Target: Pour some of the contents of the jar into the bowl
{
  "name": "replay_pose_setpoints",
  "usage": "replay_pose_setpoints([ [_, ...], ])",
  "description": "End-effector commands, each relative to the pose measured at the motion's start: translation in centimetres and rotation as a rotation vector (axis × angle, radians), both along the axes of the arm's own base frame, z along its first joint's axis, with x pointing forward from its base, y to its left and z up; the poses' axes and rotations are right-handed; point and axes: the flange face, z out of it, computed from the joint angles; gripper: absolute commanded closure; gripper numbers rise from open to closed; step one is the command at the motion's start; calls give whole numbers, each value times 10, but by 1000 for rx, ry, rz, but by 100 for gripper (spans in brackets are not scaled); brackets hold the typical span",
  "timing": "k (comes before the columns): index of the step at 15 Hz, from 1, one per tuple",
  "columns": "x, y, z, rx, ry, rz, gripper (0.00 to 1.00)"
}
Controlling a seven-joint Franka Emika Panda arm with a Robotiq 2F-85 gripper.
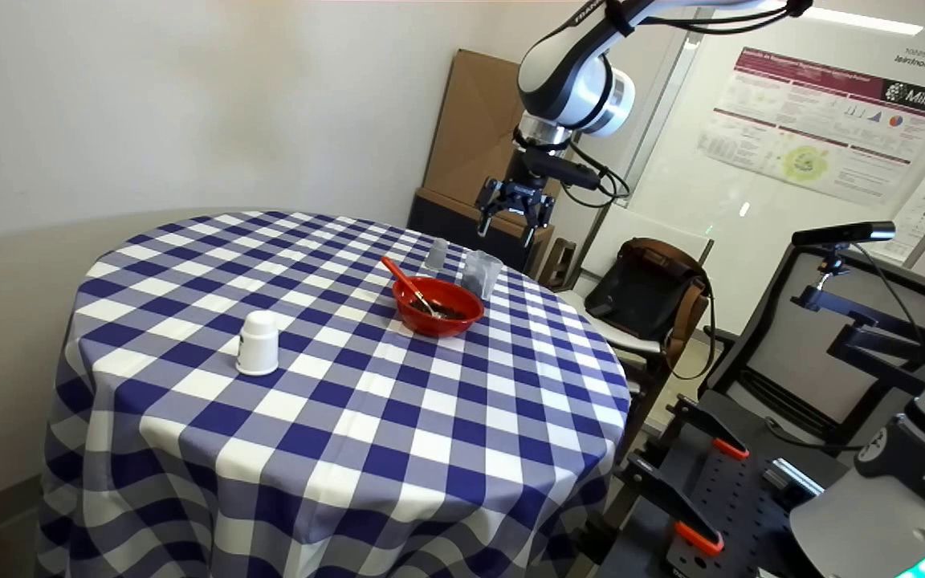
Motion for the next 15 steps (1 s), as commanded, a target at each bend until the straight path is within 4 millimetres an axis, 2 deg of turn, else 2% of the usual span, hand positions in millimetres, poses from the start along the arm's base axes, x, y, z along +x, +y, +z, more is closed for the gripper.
replay_pose_setpoints([
  [1,26,-8,-22,-7,0,-33,0],
  [6,41,-13,-56,-15,31,-48,0],
  [10,48,-18,-72,-21,46,-57,0],
  [12,51,-21,-76,-25,48,-58,28],
  [15,54,-23,-79,-30,49,-56,49],
])
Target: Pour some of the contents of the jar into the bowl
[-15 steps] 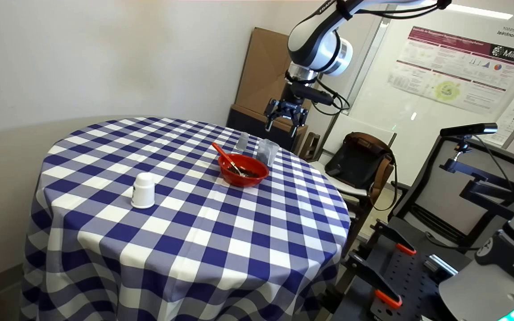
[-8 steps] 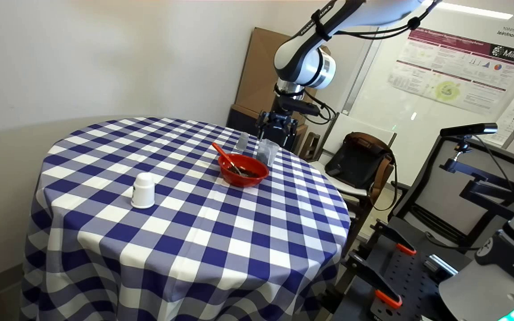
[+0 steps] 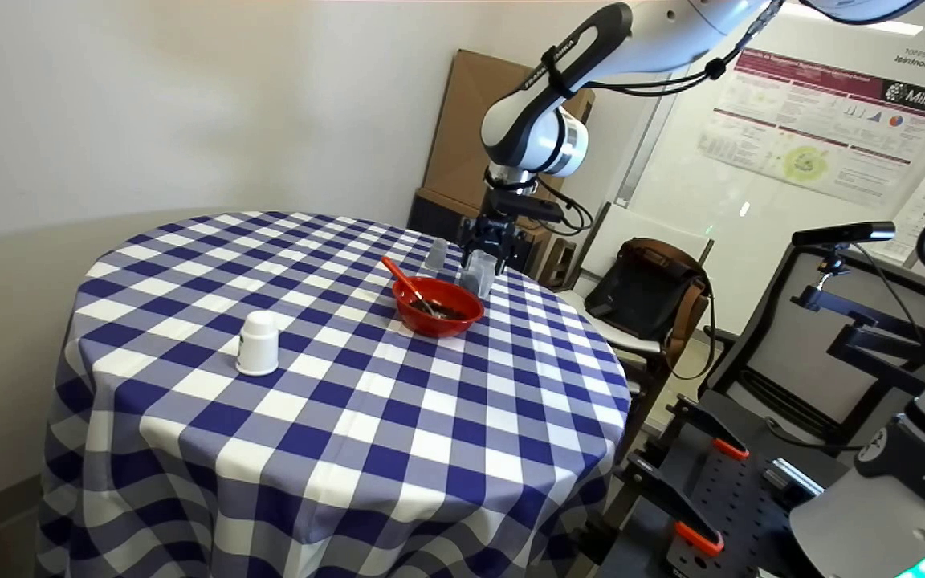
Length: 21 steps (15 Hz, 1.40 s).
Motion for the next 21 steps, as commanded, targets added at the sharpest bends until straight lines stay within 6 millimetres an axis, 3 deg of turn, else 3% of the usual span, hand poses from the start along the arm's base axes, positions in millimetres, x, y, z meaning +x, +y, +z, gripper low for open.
replay_pose_setpoints([
  [1,10,-4,-1,-7,7,-17,56],
  [6,14,-3,-2,-12,6,-10,92],
  [10,13,-3,1,-13,10,1,87],
  [15,8,24,18,-64,112,219,87],
  [21,6,73,72,-158,214,517,87],
])
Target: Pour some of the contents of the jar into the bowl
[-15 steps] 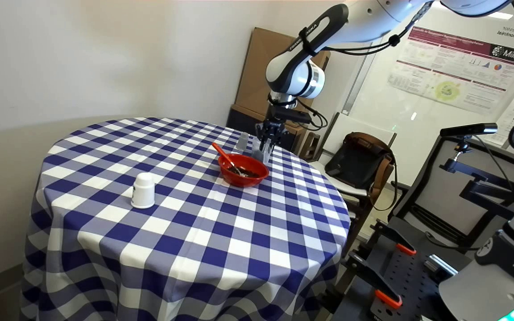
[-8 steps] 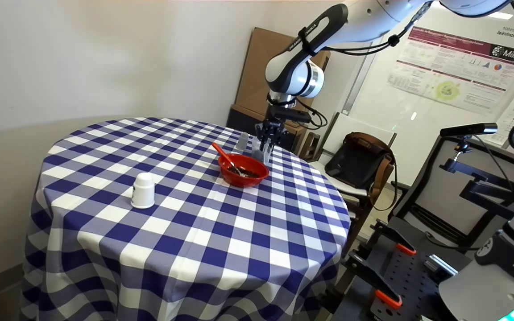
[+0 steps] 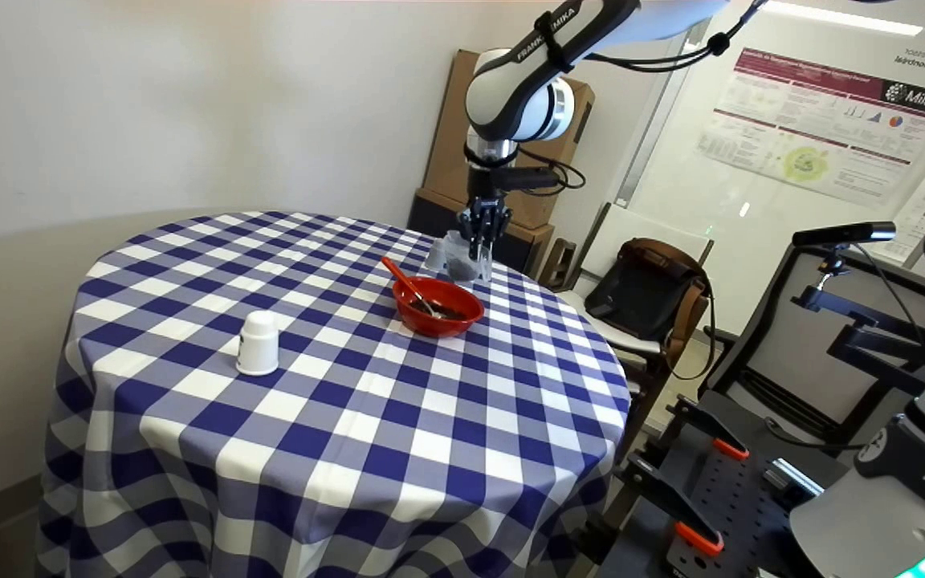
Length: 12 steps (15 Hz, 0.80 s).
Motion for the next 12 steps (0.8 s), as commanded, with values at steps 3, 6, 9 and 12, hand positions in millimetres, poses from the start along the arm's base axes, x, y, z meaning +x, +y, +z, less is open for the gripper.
replay_pose_setpoints([
  [3,-15,37,65,-80,108,274,88],
  [6,-25,57,89,-122,180,407,88],
  [9,-35,83,101,-177,269,521,88],
  [12,-44,116,103,-239,358,634,88],
])
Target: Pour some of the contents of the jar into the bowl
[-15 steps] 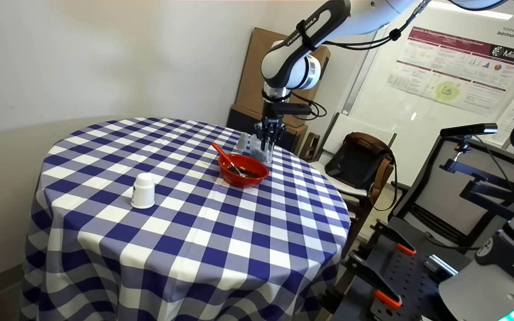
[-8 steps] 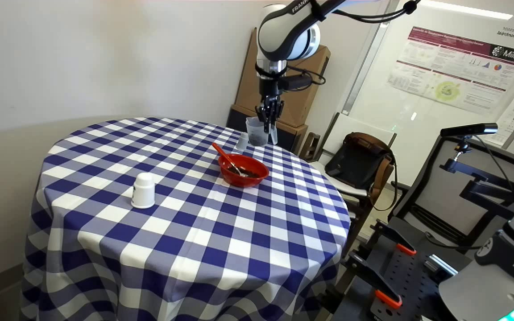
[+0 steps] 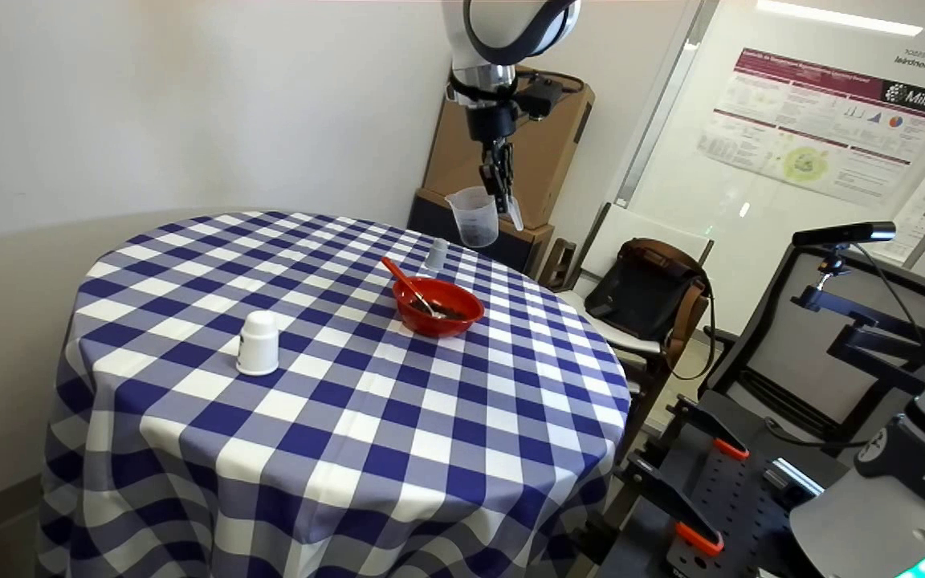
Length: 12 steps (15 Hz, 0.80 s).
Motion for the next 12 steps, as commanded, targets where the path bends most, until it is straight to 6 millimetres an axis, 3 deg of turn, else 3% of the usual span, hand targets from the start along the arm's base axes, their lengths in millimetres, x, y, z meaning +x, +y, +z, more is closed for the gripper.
replay_pose_setpoints([
  [1,-17,36,5,-86,105,143,88],
  [6,-26,77,-14,-226,256,296,88],
  [12,-28,89,-42,-437,423,438,88],
])
